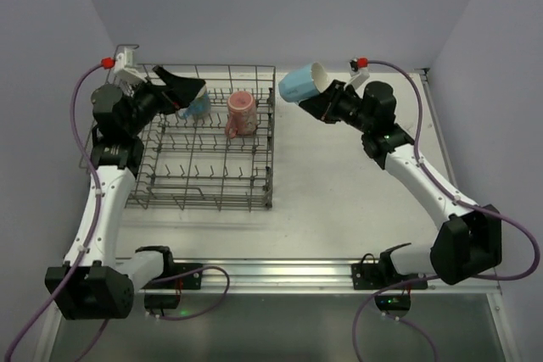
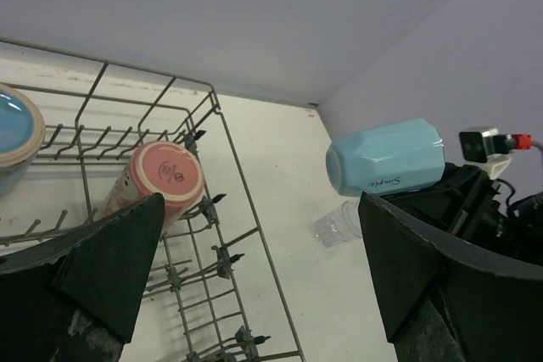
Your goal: Unload the cups from the dish rack
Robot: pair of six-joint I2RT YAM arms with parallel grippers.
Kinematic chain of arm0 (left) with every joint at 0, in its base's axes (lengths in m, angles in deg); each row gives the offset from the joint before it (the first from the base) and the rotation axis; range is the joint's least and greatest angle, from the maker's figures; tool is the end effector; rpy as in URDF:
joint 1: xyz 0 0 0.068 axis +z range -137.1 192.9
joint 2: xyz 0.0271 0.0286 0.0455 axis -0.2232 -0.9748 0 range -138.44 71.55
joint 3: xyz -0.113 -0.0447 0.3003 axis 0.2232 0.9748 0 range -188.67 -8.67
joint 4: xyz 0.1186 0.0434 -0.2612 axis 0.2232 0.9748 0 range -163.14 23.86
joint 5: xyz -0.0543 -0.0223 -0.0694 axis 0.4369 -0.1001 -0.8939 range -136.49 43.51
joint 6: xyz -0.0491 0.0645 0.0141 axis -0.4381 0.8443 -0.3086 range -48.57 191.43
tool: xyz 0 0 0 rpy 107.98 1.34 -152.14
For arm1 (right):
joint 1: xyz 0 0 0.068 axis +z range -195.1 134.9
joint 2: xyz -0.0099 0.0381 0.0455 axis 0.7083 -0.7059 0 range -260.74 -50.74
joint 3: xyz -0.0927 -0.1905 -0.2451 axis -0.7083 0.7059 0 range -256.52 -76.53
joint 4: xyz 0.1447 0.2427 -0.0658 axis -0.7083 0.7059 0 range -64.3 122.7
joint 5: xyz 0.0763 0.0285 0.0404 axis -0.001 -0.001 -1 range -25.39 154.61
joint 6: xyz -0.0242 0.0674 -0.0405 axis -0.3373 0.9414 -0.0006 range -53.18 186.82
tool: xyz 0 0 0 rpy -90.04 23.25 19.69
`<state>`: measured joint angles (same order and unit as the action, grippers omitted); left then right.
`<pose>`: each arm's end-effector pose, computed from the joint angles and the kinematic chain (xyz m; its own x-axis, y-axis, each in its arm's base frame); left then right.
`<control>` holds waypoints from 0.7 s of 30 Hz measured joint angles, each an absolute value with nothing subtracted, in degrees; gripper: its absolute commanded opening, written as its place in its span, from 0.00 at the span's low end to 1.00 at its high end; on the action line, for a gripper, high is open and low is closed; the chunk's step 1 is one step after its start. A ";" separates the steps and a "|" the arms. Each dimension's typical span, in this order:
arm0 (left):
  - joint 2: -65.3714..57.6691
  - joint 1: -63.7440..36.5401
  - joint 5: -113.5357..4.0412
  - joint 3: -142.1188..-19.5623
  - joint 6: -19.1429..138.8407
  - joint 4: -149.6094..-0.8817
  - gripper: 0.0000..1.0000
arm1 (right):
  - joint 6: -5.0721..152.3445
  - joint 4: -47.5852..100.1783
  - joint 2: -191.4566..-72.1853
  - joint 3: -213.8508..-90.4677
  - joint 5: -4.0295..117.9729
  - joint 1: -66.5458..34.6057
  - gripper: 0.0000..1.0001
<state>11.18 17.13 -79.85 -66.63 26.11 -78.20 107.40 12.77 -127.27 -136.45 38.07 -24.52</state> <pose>0.2770 -0.0190 0.4432 -0.3135 -0.6186 -0.7205 0.3745 0.6167 -0.6924 0.3306 0.1583 0.3913 -0.5217 0.4256 -0.7394 -0.5169 0.5317 0.6709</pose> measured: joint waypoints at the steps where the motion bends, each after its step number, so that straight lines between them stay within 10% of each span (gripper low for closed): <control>1: 9.58 15.33 -77.93 -68.66 28.18 -75.58 1.00 | 105.89 16.01 -127.45 -137.39 39.84 -24.91 0.00; 21: -13.04 -0.66 -50.61 -87.65 47.03 -49.85 1.00 | 90.90 41.65 -148.25 -150.59 66.81 -26.60 0.00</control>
<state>-13.04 -0.66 -50.61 -87.65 47.03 -49.85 90.90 41.65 -148.25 -150.59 66.81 -26.60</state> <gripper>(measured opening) 0.998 0.211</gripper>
